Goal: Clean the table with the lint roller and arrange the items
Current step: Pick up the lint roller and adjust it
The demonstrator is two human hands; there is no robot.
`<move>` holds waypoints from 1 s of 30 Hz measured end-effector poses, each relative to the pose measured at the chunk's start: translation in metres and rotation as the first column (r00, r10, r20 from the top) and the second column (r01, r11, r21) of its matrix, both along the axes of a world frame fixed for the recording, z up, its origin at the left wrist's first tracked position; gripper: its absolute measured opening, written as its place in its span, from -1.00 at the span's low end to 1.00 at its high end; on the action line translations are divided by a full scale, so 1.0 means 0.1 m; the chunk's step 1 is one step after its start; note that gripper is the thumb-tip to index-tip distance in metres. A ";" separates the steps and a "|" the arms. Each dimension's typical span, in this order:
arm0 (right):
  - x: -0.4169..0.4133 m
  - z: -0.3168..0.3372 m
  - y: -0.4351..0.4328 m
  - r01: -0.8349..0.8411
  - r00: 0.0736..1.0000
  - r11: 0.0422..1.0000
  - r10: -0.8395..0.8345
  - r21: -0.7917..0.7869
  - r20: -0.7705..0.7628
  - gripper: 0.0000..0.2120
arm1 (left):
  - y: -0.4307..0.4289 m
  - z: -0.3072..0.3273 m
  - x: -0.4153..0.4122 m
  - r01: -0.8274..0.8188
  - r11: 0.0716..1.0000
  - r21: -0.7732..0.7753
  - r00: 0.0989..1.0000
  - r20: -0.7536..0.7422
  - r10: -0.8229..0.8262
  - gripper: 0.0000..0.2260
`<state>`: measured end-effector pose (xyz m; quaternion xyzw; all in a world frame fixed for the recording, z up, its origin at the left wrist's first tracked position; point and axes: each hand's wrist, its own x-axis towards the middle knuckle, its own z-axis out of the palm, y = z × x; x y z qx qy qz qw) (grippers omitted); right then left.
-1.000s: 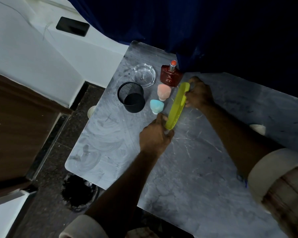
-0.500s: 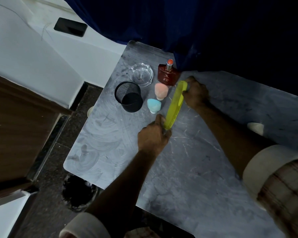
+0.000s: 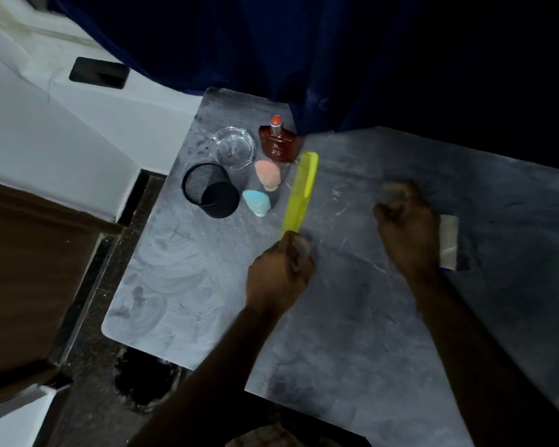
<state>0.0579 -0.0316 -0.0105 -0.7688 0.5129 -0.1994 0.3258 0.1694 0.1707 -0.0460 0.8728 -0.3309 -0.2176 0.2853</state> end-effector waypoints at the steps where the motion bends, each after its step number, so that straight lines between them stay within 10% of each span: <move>1: -0.22 0.00 0.05 0.043 0.999 0.999 -0.043 0.002 -0.006 -0.73 | -0.02 0.02 -0.09 0.030 1.000 -0.001 0.999 -0.036 -0.030 -0.71; 8: -1.46 -0.03 0.27 0.200 0.965 0.978 -0.187 0.055 -0.183 -0.81 | -0.40 -0.06 -0.92 0.259 0.962 -0.089 0.868 -0.416 -0.272 -0.81; 30: -1.65 -0.29 0.29 0.158 0.972 0.966 -0.116 0.204 -0.206 -0.83 | -0.97 -0.19 -1.62 0.292 0.954 -0.069 0.830 -0.478 -0.288 -0.62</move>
